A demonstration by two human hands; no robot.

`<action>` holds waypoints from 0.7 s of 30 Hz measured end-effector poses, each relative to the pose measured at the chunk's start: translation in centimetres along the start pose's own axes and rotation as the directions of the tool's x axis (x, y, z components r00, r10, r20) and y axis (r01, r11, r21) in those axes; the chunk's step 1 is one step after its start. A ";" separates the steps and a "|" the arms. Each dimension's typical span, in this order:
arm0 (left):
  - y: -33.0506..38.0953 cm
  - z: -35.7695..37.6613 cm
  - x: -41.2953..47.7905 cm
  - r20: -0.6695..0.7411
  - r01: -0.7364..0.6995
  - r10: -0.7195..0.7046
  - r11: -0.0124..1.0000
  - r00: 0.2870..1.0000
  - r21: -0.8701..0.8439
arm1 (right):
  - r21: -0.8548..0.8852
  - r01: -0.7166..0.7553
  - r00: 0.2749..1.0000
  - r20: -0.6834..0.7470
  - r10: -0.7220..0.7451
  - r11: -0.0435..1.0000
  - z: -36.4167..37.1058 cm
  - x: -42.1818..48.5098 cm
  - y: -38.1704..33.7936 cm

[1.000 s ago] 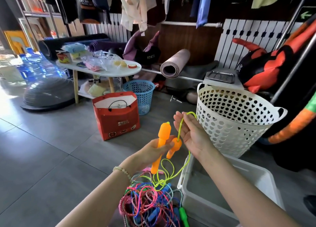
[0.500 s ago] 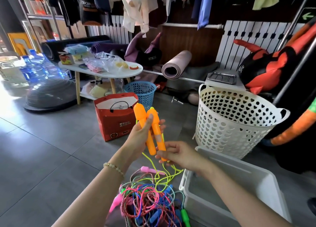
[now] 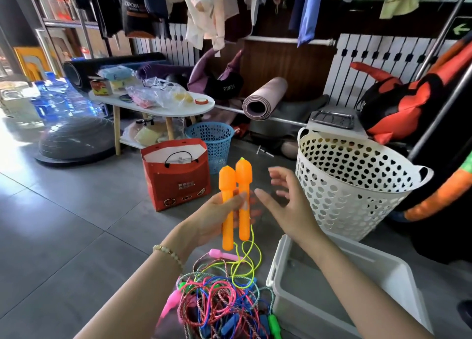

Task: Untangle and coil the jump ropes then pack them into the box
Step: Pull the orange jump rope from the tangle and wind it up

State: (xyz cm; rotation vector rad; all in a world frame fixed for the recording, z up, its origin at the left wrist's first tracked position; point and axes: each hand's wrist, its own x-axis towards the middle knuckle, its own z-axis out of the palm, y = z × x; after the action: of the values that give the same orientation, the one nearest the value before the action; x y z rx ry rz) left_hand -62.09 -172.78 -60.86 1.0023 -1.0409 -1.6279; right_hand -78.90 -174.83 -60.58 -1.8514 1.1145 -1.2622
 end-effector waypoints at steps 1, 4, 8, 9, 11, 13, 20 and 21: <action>-0.1 0.4 -0.2 0.052 0.037 -0.037 0.999 0.998 0.009 | 0.028 0.036 0.999 0.022 -0.036 0.999 -0.1 0.3 -0.3; -0.6 1.8 -0.6 0.180 0.118 -0.128 0.991 0.975 0.064 | 0.068 0.064 0.983 0.167 -0.075 0.996 -0.2 0.8 -0.6; -0.5 2.0 -1.1 0.241 0.170 -0.210 0.970 0.948 0.175 | 0.007 0.047 0.972 0.232 -0.047 0.999 -0.2 0.8 -0.5; -0.4 2.0 -1.2 0.250 0.182 -0.219 0.970 0.943 0.163 | 0.012 0.043 0.974 0.222 -0.045 0.999 -0.2 0.9 -0.5; -0.1 1.8 -1.3 0.265 0.203 -0.233 0.970 0.936 0.136 | 0.046 0.039 0.974 0.219 -0.049 0.998 -0.2 0.9 -0.6; 0.2 1.6 -1.3 0.312 0.222 -0.247 0.968 0.917 0.114 | 0.079 0.030 0.972 0.229 -0.048 0.996 -0.2 0.9 -0.7; 0.9 1.0 -1.6 0.391 0.221 -0.270 0.961 0.880 0.166 | 0.071 -0.005 0.966 0.260 -0.013 0.997 0.1 1.0 -1.5; 1.0 0.8 -1.7 0.392 0.221 -0.276 0.959 0.878 0.180 | 0.074 -0.014 0.964 0.264 -0.006 0.997 0.2 1.0 -1.5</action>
State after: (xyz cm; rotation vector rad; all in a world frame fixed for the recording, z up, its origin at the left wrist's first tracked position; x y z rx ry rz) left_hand -62.21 -171.24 -59.45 0.9242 -1.3583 -2.0686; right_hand -78.06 -175.05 -58.96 -1.8938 0.9133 -1.0038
